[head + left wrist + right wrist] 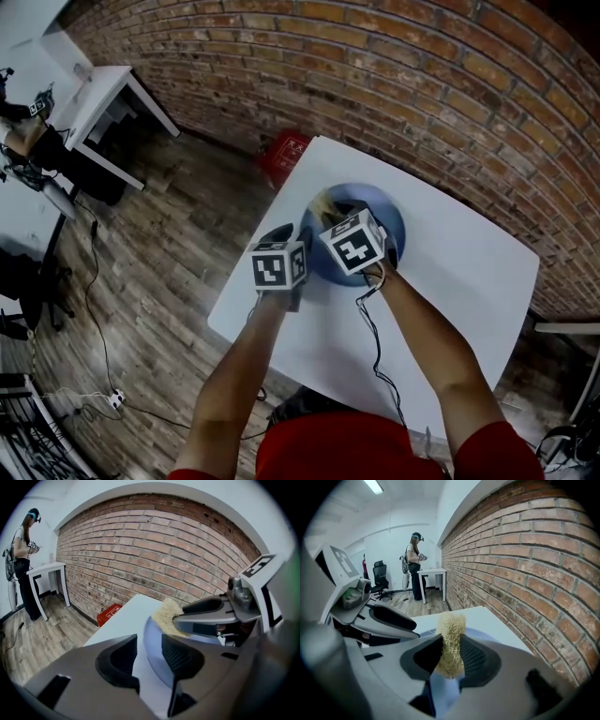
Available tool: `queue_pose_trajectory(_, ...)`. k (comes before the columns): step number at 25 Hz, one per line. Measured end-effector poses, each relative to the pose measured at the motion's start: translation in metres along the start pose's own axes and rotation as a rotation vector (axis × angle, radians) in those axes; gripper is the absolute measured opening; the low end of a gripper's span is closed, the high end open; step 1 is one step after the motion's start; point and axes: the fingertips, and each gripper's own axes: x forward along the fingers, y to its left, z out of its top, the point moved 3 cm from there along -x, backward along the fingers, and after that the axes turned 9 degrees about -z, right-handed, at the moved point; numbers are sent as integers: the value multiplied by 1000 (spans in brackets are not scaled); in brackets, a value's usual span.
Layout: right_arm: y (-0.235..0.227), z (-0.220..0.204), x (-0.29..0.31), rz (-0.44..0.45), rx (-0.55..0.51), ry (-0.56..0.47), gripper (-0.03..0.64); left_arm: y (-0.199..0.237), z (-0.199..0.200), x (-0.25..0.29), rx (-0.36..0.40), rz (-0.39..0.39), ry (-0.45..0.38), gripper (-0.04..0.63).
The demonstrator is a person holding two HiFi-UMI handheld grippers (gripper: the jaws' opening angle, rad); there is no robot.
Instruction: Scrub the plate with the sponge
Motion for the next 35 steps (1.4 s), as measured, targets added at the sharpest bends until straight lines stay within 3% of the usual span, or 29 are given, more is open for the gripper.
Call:
queue_pose_trajectory(8,8,-4,13,2,-27,56,120,1,-11,10,-7,-18,73,131)
queue_pose_trajectory(17,4,-9,20,-8,-42,74,120,6,-17,11,-11,17,85,64)
queue_pose_trajectory(35,-83,-47,9,-202,36,145,120,7,-16,13,-19,39,80,58)
